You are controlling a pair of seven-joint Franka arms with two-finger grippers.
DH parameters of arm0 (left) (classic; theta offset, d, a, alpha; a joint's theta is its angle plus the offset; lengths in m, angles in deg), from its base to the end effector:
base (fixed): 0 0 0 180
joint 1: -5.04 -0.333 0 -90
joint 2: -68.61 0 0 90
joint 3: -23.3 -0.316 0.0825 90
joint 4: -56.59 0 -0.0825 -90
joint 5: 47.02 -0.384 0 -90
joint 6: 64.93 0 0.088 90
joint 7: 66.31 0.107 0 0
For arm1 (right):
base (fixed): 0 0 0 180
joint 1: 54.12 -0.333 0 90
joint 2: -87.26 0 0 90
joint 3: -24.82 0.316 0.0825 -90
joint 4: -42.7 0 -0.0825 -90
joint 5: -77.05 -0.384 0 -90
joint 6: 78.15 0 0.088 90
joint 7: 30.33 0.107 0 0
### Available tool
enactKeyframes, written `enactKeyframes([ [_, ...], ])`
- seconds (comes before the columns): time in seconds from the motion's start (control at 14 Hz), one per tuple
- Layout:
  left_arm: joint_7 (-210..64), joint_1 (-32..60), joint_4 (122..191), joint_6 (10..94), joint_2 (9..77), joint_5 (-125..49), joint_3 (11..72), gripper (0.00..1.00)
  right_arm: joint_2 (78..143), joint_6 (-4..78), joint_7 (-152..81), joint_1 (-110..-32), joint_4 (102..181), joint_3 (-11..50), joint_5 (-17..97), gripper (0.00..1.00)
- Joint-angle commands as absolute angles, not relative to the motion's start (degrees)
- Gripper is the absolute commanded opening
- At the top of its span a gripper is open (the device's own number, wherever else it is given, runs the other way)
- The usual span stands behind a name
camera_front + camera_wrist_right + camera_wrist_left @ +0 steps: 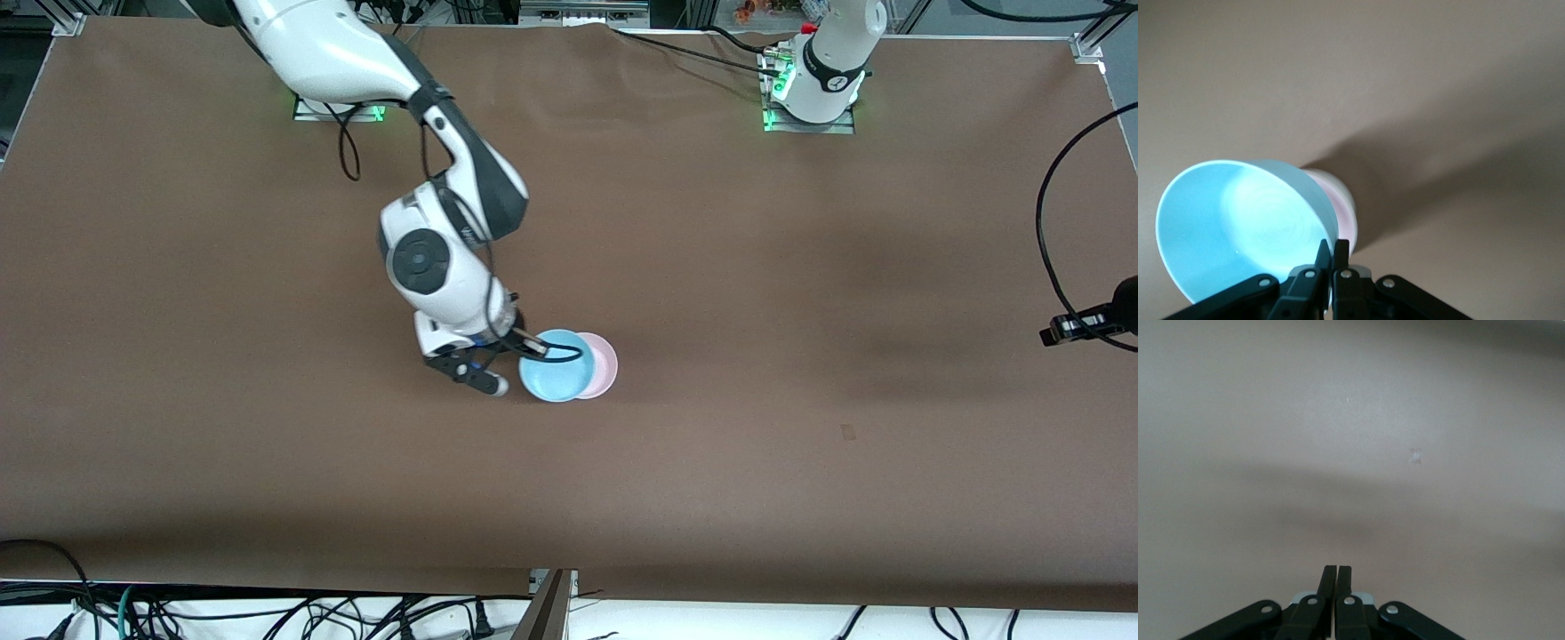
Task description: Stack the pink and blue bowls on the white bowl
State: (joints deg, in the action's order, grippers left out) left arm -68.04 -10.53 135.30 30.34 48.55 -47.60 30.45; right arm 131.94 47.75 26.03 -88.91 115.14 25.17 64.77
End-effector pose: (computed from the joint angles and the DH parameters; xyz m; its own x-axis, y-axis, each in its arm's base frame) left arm 0.6496 0.1100 0.5138 0.9819 0.1799 -0.0594 0.1820 -0.9828 0.0309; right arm 0.6211 0.4448 0.3065 0.8859 -0.4563 -0.0834 -0.4629 -0.8577 -0.2239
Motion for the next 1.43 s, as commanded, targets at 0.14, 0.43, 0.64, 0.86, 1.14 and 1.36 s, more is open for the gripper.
enactKeyframes([
  [0.14,-66.93,-10.34,146.92,30.52,59.45,-50.54,34.36,0.06,134.36,47.80,29.69,-90.51,114.42,25.00,63.60,0.00],
  [0.43,-67.72,-10.34,148.79,28.42,62.64,-50.54,37.35,0.14,135.69,47.89,30.14,-91.03,114.42,25.00,63.77,0.00],
  [0.64,-67.54,-10.42,148.79,28.23,62.99,-49.84,37.71,0.46,136.13,49.20,30.22,-91.12,114.34,25.00,63.77,0.00],
  [0.86,-67.80,-10.69,148.78,28.14,62.55,-49.66,37.62,0.46,136.48,49.56,30.40,-91.30,114.25,25.00,63.69,0.00],
  [1.14,-67.89,-10.86,148.08,29.81,61.49,-49.75,37.62,0.72,137.00,49.65,31.02,-91.83,114.25,25.00,63.69,0.00],
  [1.36,-67.89,-10.86,148.08,29.90,61.41,-49.75,37.62,0.79,137.27,51.23,30.75,-92.00,114.34,25.00,63.86,0.00],
])
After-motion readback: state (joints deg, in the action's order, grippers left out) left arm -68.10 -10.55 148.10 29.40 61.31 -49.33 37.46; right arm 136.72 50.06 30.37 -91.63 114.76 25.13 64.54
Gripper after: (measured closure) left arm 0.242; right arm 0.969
